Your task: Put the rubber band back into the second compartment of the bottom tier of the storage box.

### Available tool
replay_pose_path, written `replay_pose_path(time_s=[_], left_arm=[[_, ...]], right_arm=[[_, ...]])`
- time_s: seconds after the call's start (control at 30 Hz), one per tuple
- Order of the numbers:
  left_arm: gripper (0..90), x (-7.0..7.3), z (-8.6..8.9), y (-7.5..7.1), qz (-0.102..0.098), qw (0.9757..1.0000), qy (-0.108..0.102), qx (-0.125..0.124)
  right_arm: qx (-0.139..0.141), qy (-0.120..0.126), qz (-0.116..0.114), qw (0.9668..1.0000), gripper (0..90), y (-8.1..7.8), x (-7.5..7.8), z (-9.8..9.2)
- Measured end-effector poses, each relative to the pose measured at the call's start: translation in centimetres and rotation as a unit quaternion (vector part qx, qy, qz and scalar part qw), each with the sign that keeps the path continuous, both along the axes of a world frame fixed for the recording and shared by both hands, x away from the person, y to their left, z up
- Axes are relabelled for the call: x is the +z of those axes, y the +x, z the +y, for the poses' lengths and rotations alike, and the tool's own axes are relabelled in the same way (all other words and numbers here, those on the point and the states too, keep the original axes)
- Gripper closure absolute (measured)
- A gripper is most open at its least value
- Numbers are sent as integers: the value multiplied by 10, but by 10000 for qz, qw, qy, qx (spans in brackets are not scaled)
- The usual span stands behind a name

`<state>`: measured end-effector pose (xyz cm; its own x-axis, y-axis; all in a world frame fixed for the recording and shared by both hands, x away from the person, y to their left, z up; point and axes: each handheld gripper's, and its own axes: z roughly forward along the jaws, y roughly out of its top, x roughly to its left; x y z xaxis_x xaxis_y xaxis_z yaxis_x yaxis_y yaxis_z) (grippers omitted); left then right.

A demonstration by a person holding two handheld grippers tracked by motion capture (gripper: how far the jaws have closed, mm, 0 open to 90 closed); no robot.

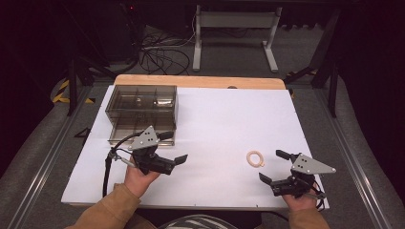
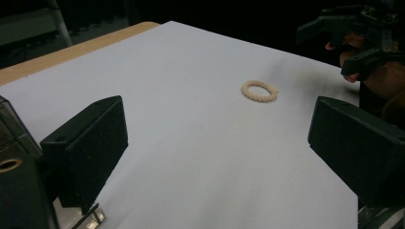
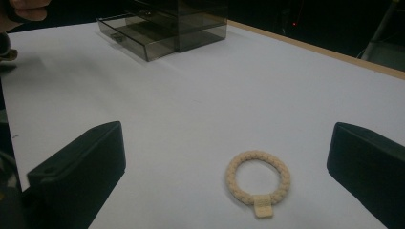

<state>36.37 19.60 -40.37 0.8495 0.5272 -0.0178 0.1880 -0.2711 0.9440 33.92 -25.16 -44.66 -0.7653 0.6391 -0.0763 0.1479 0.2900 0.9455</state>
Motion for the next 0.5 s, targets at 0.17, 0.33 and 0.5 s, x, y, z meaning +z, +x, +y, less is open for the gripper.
replay_pose_path(time_s=[0.17,0.33,0.5], left_arm=[[71,0,-3,4,190,9995,-204,-164],[95,0,-7,7,236,9991,-285,-208],[118,0,-14,9,162,9993,-177,-273]], right_arm=[[22,6,13,10000,2,0,0,0],[38,4,13,10000,2,0,0,0],[53,-6,21,10000,2,0,0,1]])
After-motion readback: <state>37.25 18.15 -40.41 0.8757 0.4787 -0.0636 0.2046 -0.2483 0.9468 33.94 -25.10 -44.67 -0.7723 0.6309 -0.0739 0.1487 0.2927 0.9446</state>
